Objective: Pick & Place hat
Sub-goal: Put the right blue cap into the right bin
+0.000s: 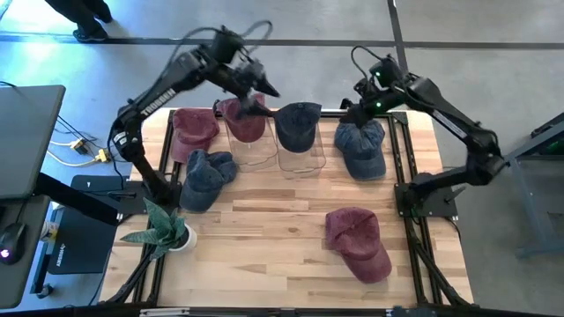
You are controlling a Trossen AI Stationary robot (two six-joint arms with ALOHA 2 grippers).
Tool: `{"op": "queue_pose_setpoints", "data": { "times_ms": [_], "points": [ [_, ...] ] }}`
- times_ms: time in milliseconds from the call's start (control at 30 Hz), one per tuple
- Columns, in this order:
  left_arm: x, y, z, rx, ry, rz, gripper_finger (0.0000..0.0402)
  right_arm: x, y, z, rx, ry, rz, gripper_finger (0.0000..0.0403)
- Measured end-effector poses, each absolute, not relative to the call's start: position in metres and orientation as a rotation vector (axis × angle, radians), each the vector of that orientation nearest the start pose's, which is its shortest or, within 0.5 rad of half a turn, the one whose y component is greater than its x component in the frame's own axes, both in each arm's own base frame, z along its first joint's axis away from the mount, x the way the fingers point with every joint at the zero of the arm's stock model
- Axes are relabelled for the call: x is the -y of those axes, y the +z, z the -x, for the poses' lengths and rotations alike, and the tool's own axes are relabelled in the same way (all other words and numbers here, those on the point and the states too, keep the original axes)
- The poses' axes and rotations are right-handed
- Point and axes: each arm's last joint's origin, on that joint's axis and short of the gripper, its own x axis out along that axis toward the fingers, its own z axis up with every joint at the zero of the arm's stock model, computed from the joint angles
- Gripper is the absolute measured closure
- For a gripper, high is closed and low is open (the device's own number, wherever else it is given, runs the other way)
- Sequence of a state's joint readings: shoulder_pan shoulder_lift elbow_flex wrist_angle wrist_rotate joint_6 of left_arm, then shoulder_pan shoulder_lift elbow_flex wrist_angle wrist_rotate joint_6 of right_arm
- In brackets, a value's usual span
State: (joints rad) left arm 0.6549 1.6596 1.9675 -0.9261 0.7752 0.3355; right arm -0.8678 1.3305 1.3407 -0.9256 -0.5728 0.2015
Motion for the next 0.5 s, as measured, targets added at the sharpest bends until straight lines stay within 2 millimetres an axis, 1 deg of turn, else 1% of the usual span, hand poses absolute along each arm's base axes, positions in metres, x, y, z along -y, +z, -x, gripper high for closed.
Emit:
{"op": "queue_pose_setpoints", "data": {
  "times_ms": [100, 167, 267, 400, 500],
  "points": [
    [-0.159, 0.452, -0.298, -0.425, -0.148, 0.01, 0.0058, 0.208, 0.326, -0.175, -0.78, -0.333, -0.776, 0.0205],
    [-0.143, 0.455, -0.31, -0.407, -0.11, -0.011, 0.0058, 0.219, 0.31, -0.171, -0.873, -0.333, -0.749, 0.0205],
    [-0.128, 0.455, -0.327, -0.373, -0.106, 0.008, 0.0058, 0.234, 0.286, -0.168, -1.047, -0.365, -0.675, 0.0193],
    [-0.125, 0.447, -0.343, -0.377, -0.085, 0.084, 0.0058, 0.249, 0.26, -0.164, -1.311, -0.459, -0.532, 0.0155],
    [-0.126, 0.439, -0.35, -0.402, -0.078, 0.125, 0.0058, 0.26, 0.243, -0.164, -1.415, -0.437, -0.477, 0.0127]
  ]
}}
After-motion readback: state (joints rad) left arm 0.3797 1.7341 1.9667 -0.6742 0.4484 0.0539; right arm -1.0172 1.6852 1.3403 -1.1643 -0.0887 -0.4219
